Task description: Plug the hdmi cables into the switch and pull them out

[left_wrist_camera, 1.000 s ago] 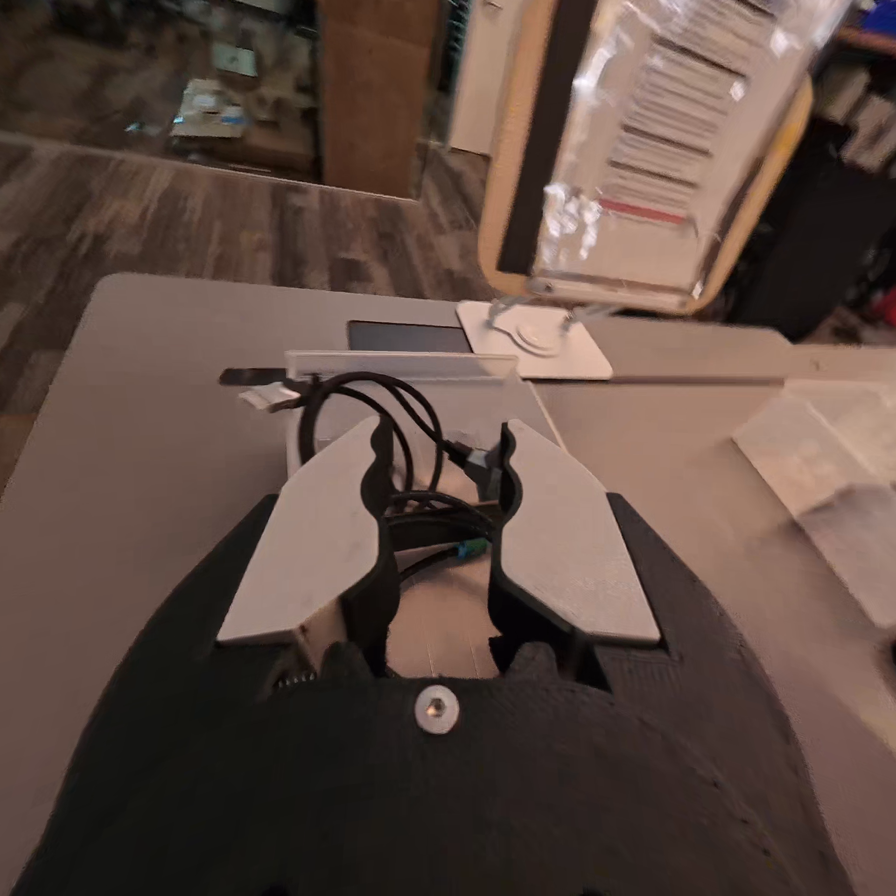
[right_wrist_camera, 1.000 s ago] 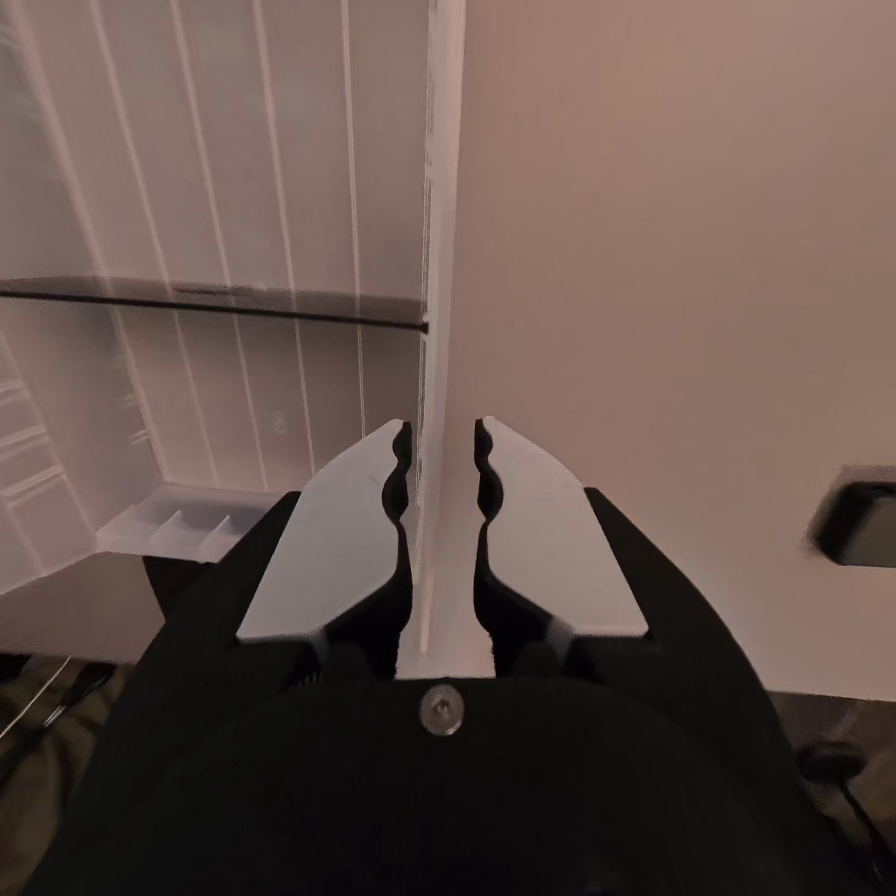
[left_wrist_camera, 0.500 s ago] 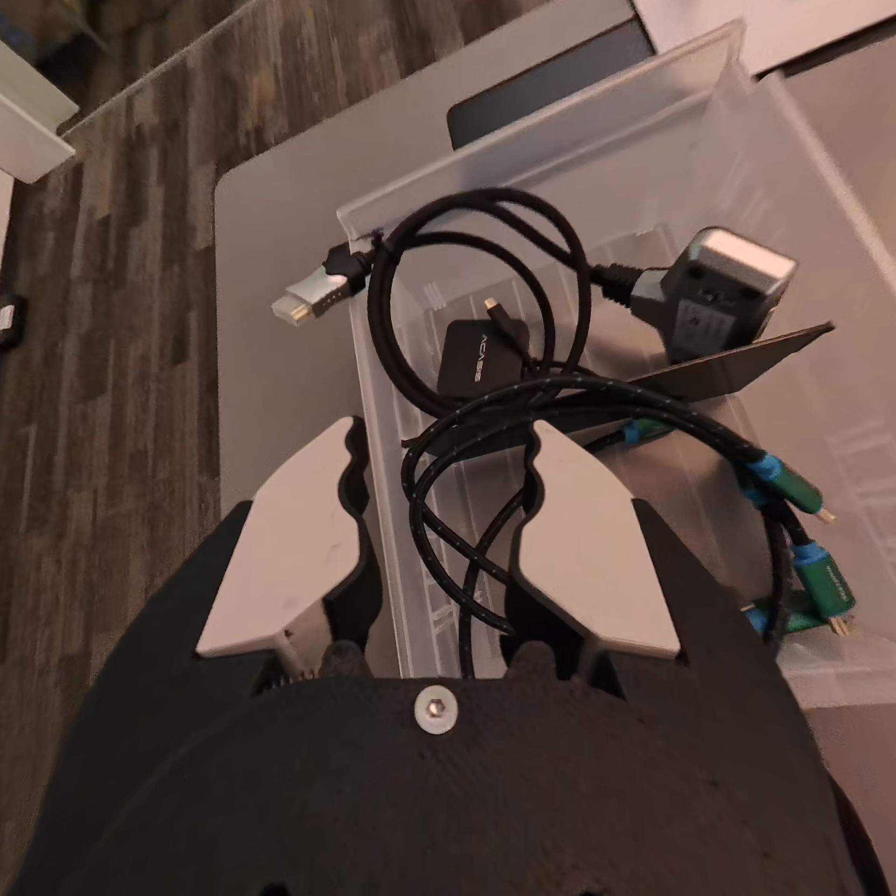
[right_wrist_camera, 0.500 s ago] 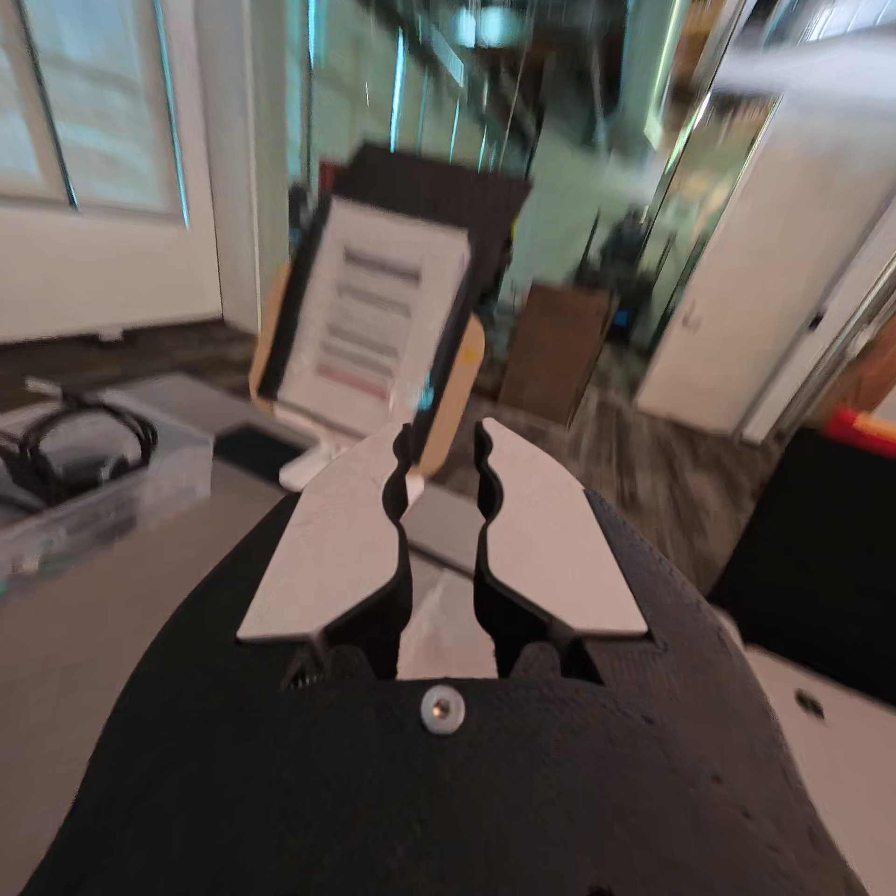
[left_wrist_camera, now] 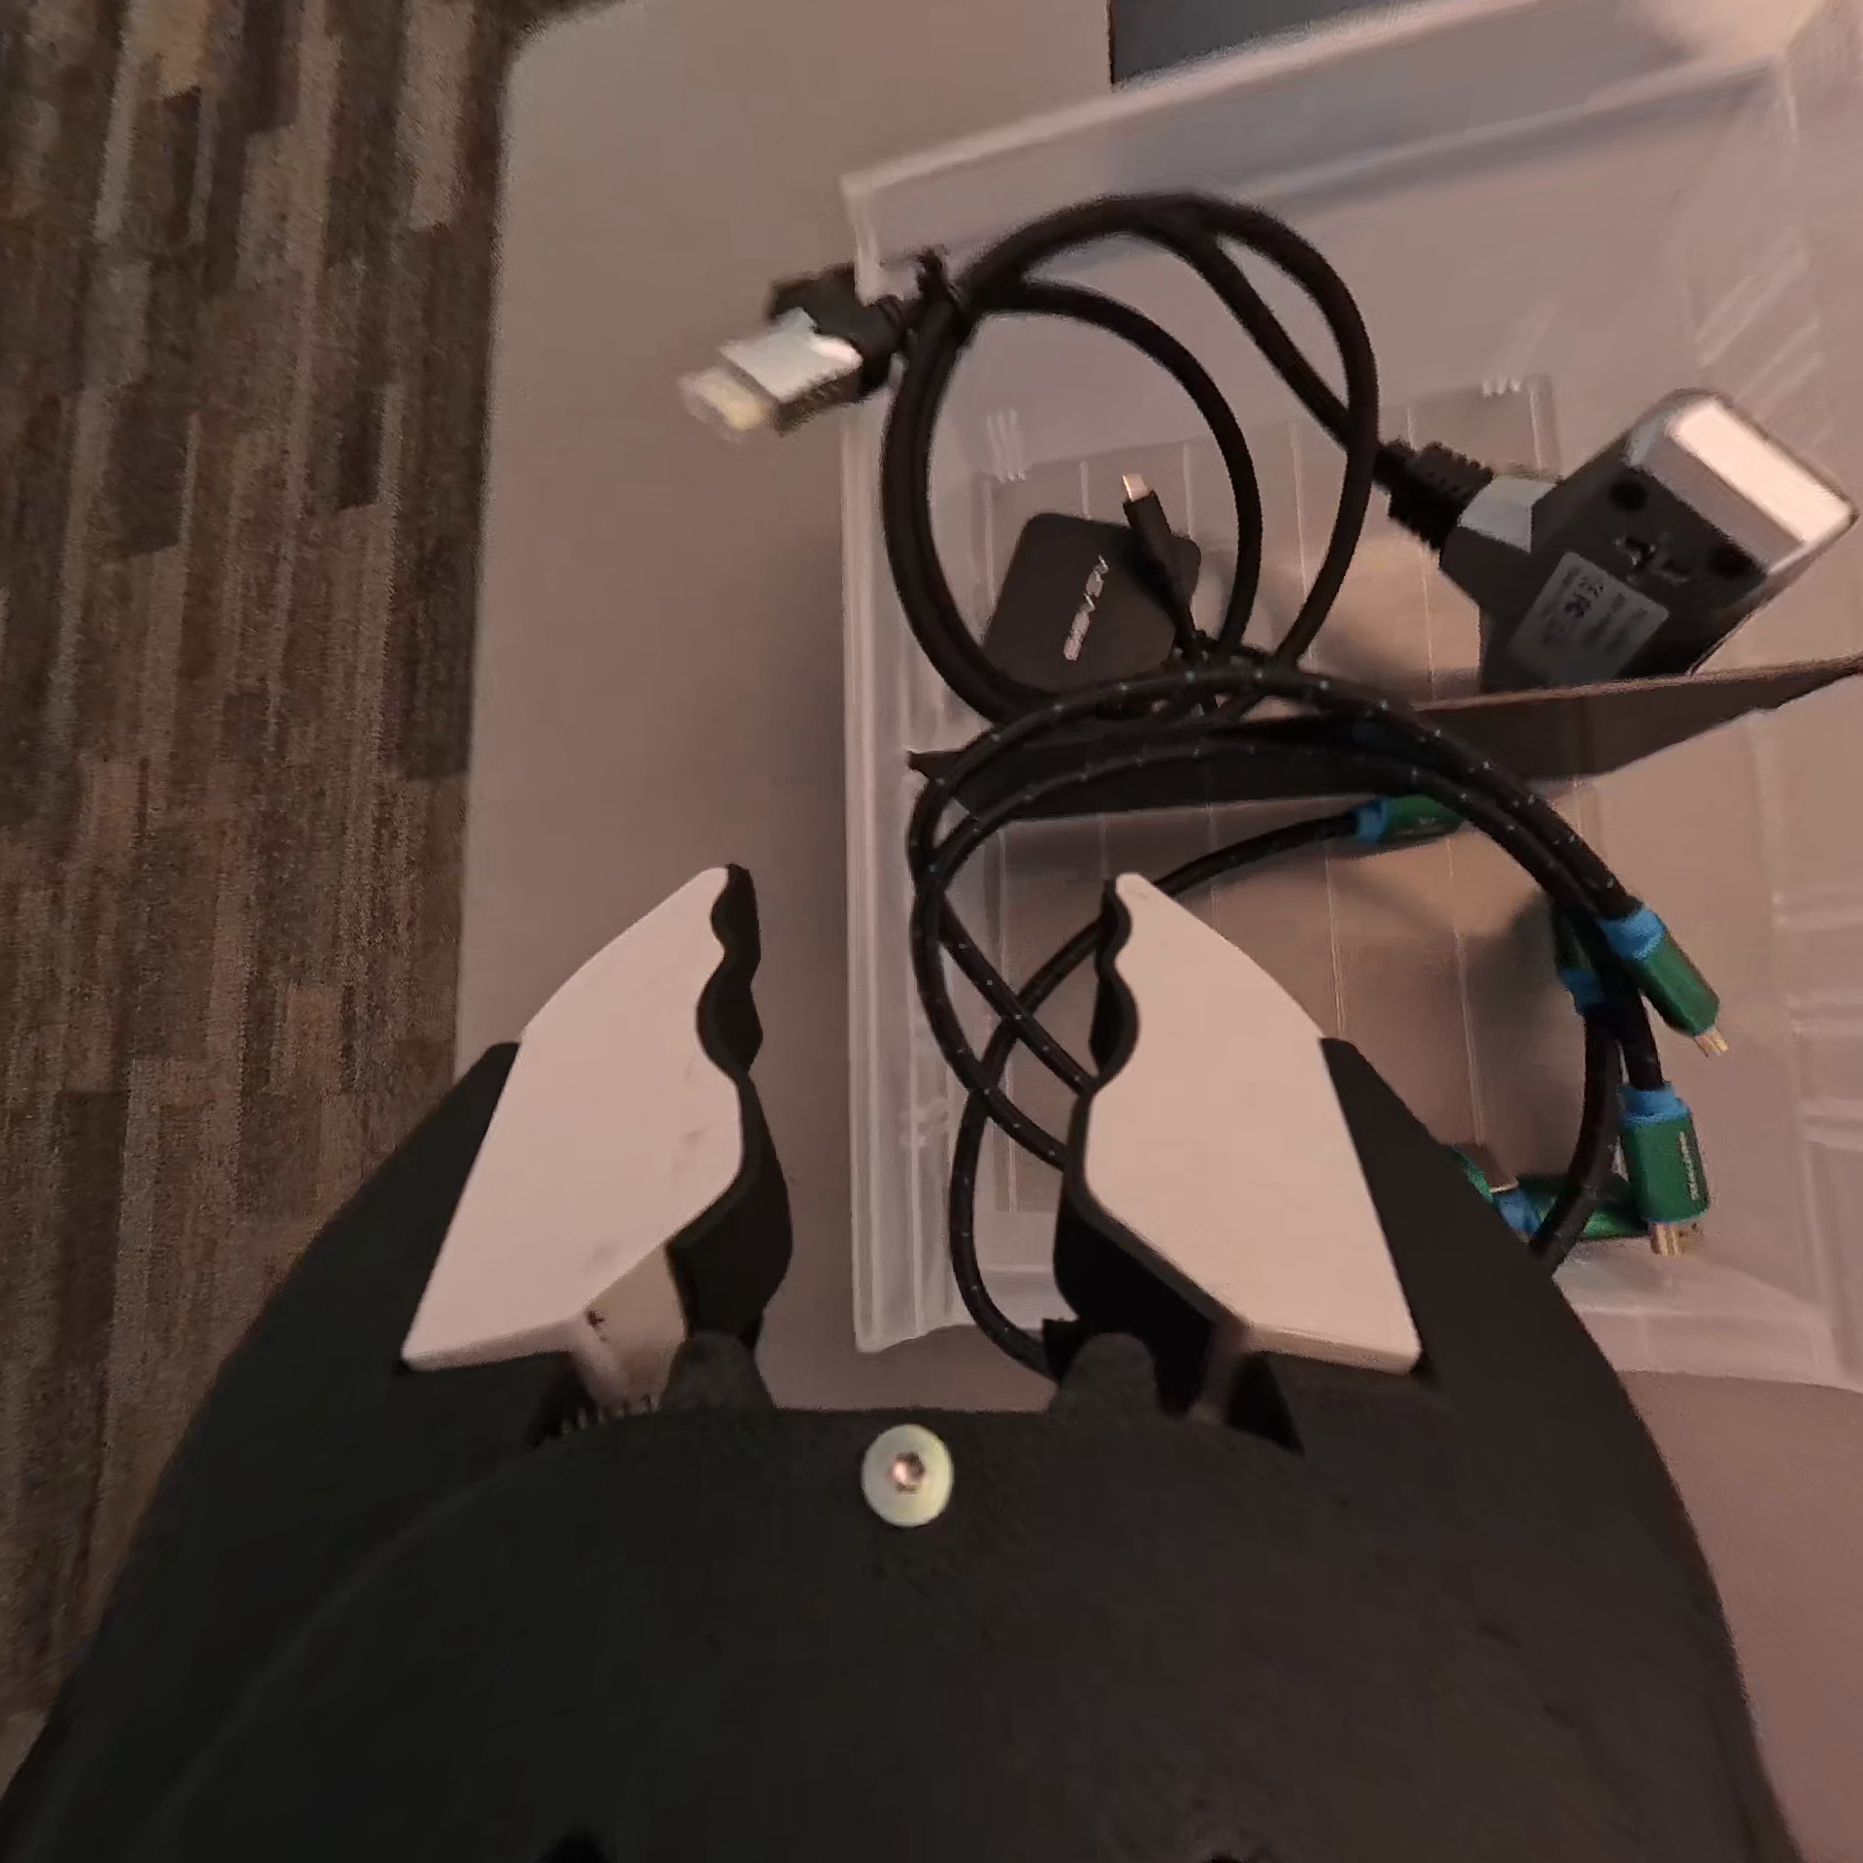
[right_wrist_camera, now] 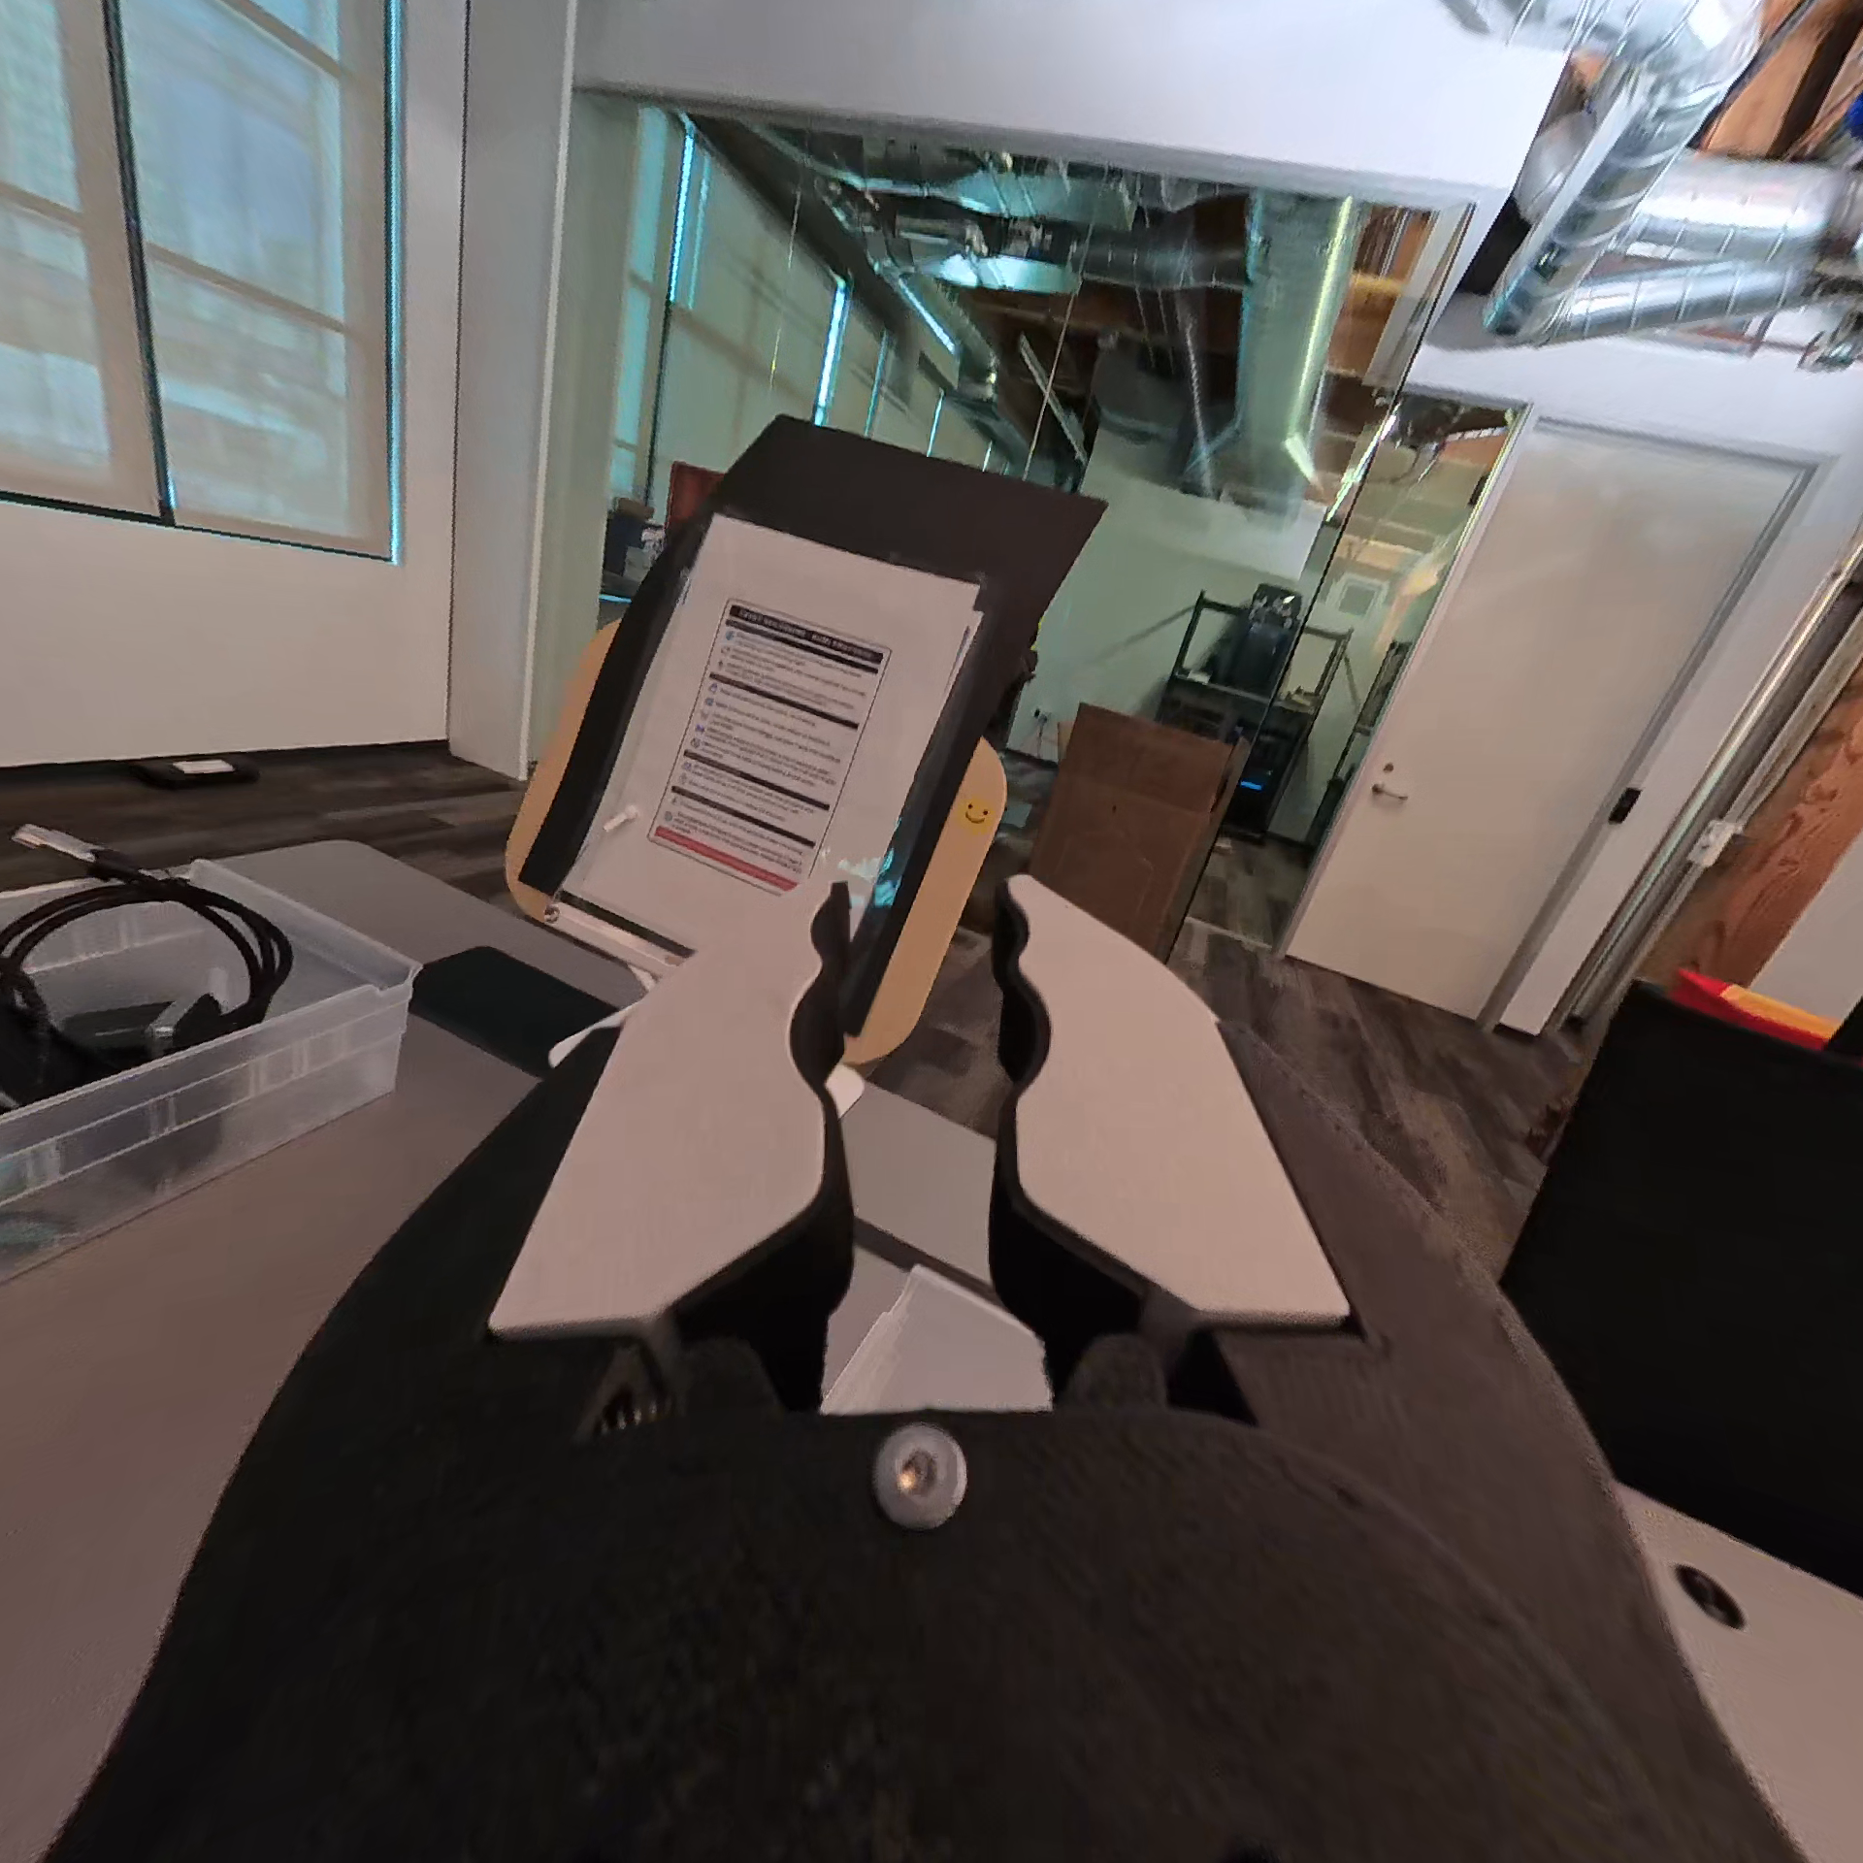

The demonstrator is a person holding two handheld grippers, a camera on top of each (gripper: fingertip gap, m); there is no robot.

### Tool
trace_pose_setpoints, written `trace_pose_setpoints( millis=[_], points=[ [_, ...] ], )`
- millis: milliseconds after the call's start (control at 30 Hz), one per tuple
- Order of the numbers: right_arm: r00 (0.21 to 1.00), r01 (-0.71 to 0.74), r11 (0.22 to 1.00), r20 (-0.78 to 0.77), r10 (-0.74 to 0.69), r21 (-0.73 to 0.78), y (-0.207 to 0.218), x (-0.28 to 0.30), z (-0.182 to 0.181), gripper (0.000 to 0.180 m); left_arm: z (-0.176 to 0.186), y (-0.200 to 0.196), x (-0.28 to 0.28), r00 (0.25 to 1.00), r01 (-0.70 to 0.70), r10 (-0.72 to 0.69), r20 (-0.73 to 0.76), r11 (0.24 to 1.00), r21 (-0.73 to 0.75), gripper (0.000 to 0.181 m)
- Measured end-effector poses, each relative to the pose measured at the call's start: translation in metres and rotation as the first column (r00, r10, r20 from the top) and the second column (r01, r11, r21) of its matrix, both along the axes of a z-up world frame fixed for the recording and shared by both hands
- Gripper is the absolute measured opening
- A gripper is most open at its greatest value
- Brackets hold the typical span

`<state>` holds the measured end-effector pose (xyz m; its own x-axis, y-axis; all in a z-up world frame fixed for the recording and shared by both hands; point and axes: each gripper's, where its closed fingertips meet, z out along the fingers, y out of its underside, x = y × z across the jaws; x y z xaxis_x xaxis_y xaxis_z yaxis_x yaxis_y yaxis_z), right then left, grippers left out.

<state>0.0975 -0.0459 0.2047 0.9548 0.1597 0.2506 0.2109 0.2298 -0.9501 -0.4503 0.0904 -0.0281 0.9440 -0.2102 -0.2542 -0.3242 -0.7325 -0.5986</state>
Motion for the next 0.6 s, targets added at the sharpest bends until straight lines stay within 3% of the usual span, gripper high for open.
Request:
trace_pose_setpoints(
  millis=[133, 267, 367, 600],
  points=[
    [1.0, -0.015, 0.998, -0.002, 0.015, -0.067, 0.011, -0.003, -0.013, 0.03, -0.029, 0.004, -0.006, 0.998, -0.069, 0.067, -0.016, 0.99, -0.121, 0.067],
    [0.999, 0.004, 0.997, 0.037, -0.001, -0.083, 0.011, -0.007, -0.016, 0.032, -0.04, -0.001, -0.018, 0.991, -0.132, 0.135, 0.008, 0.977, -0.165, 0.043],
    [0.999, -0.003, 0.997, 0.054, 0.007, -0.081, 0.009, -0.012, -0.015, 0.032, -0.037, -0.001, -0.018, 0.979, -0.16, 0.177, 0.105, 0.975, -0.157, 0.022],
    [0.995, 0.006, 0.996, 0.096, 0.003, -0.09, 0.007, -0.017, -0.017, 0.032, -0.03, -0.005, -0.021, 0.97, -0.169, 0.19, 0.151, 0.975, -0.143, 0.013]
  ],
)
